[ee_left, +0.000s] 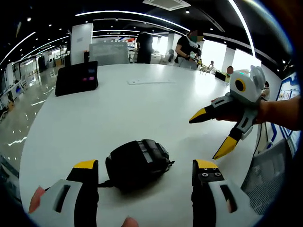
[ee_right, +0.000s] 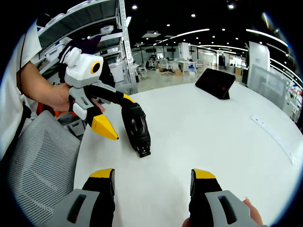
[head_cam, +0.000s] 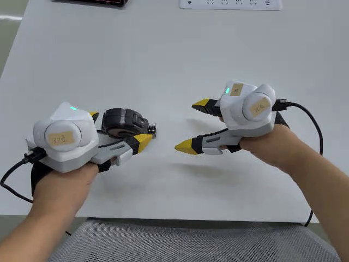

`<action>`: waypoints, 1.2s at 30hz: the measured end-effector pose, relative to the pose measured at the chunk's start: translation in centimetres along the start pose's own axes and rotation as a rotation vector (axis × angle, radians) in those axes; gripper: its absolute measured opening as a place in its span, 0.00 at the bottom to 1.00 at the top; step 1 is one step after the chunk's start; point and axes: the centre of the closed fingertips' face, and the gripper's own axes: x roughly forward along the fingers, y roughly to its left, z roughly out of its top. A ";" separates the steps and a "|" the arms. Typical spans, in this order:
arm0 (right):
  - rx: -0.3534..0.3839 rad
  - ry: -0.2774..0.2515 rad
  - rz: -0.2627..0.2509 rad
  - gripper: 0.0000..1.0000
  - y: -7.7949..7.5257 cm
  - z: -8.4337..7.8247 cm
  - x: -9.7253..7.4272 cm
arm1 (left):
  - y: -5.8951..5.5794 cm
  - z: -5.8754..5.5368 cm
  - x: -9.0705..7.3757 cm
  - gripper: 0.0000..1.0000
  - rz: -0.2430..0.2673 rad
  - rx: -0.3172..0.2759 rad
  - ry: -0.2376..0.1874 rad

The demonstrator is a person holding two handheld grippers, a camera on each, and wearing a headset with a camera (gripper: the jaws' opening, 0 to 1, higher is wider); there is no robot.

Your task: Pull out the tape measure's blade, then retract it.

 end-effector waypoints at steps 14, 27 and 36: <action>0.002 0.002 -0.044 0.71 -0.4 -0.7 -2.7 | 0.0 -0.2 -1.5 0.86 -0.033 0.100 0.009; 0.018 0.009 -0.088 0.82 -0.6 -1.9 -4.8 | 0.1 -1.1 -2.5 0.95 -0.087 0.125 0.033; 0.026 0.004 -0.100 0.87 -0.2 -2.5 -5.7 | 0.2 -1.9 -3.2 0.98 -0.113 0.148 0.049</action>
